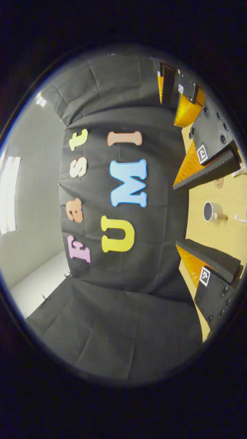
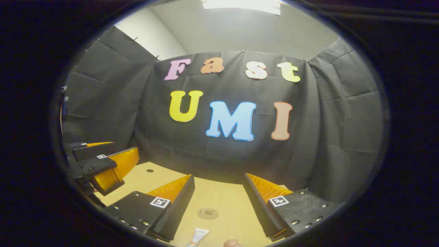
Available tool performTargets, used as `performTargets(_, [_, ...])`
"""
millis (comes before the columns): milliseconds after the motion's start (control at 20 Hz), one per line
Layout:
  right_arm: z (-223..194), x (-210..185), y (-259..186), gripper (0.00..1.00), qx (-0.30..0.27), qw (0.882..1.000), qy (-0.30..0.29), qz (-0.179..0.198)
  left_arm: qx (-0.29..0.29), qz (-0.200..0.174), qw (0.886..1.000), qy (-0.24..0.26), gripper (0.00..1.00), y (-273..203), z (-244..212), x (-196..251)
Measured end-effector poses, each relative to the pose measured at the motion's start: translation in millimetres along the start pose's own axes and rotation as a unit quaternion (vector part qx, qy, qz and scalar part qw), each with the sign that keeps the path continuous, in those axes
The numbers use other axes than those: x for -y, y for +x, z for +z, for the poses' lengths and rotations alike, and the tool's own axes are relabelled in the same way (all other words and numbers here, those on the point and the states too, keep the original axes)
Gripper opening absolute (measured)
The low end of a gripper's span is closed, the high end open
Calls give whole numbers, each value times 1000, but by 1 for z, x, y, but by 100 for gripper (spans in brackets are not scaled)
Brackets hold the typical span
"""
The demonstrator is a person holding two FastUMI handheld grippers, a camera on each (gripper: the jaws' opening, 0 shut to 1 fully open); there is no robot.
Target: Put the toothbrush and toothpaste on the desktop into the cup, then pick up the cup and place it on the coaster on the desktop.
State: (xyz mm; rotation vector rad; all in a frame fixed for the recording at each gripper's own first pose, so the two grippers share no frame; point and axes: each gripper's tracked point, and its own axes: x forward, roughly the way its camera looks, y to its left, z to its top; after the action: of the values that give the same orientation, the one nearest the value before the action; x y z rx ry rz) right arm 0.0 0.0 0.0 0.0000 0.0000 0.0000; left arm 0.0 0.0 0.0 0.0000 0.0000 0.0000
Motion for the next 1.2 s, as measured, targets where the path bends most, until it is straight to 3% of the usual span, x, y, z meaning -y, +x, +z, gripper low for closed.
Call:
performTargets(50, [-5, 4, 4, 89, -10, 1000, 3, -4, -5, -2, 1000, 3, 96, 6, -4, -1])
performTargets(250, [-13, 15, 18, 89, -42, 997, 56, -32, -18, -12, 1000, 21, 93, 27, -9, -10])
performTargets(300, [-16, 15, 23, 89, -48, 996, 71, -35, -18, -14, 1000, 20, 100, 31, -9, -11])
performTargets(350, [-23, 18, 25, 89, -58, 994, 80, -42, -19, -20, 999, 16, 100, 33, -11, -9])
performTargets(500, [-42, 19, 29, 90, -96, 990, 92, -55, -36, -30, 999, 18, 100, 36, -22, -9])
performTargets(700, [-43, 23, 26, 90, -102, 988, 89, -69, -47, -40, 998, 17, 100, 42, -30, -10])
performTargets(1050, [-57, 9, 29, 89, -134, 986, 87, -50, -77, -69, 994, 45, 100, 47, -47, 6])
performTargets(1150, [-67, 3, 29, 90, -157, 983, 83, -39, -102, -80, 991, 45, 93, 49, -62, 10])
performTargets(1200, [-72, 2, 29, 90, -169, 982, 82, -34, -117, -83, 989, 42, 100, 50, -70, 11])
